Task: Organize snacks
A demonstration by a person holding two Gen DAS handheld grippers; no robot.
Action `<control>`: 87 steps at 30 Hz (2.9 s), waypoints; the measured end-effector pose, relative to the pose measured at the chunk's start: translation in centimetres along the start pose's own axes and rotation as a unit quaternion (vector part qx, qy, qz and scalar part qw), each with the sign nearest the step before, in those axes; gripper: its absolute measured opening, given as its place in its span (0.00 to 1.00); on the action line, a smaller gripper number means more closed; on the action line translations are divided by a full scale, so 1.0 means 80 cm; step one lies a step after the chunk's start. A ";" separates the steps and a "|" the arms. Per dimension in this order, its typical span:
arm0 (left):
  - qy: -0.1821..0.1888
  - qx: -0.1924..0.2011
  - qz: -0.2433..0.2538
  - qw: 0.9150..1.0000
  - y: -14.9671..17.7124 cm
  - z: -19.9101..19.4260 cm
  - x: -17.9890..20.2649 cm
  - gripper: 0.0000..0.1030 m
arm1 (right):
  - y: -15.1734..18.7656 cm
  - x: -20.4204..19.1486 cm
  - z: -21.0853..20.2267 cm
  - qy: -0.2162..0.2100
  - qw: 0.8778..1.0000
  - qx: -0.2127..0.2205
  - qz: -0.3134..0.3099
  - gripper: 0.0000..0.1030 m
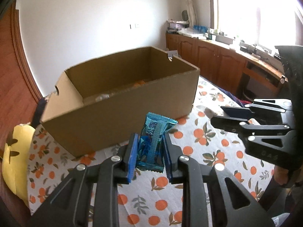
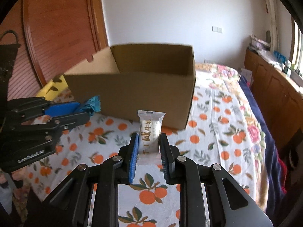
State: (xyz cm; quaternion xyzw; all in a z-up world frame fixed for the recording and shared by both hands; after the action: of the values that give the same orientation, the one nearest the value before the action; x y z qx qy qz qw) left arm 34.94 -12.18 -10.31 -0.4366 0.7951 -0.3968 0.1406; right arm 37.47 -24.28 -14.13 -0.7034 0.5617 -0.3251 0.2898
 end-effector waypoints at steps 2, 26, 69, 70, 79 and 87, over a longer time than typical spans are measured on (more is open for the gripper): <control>-0.003 0.007 0.000 1.000 -0.007 -0.008 -0.009 0.23 | -0.012 -0.001 -0.009 -0.005 1.000 0.010 0.000 0.20; -0.020 0.037 -0.043 0.998 -0.103 0.024 -0.138 0.24 | -0.143 -0.014 0.050 -0.023 0.998 0.054 -0.032 0.20; -0.049 0.064 -0.051 0.995 -0.067 -0.087 -0.087 0.44 | -0.129 -0.029 -0.023 -0.038 0.998 0.056 -0.005 0.39; -0.051 0.066 -0.049 0.995 -0.065 -0.095 -0.080 0.44 | -0.124 -0.028 -0.038 -0.035 0.997 0.062 -0.004 0.40; -0.052 0.086 -0.038 0.994 -0.035 -0.156 -0.025 0.48 | -0.083 -0.024 -0.126 -0.016 0.996 0.086 0.003 0.44; -0.049 0.088 -0.033 0.994 -0.010 -0.184 0.017 0.50 | -0.048 -0.027 -0.181 -0.012 0.995 0.098 0.012 0.46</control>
State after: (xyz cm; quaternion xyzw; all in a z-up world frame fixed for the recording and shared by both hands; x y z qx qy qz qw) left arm 26.22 -6.00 -0.04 -0.4673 0.7344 -0.4477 0.2044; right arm 28.11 -21.98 -2.47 -0.6691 0.5317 -0.3663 0.3680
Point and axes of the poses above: each gripper's, at about its wrist camera, not at the fingertips, and z roughly the way its jaws point, x to its right, y to its underside, the point moved 8 cm from there along z, roughly the way its jaws point, and after that the axes turned 15 degrees about y, right-handed, at the moved point
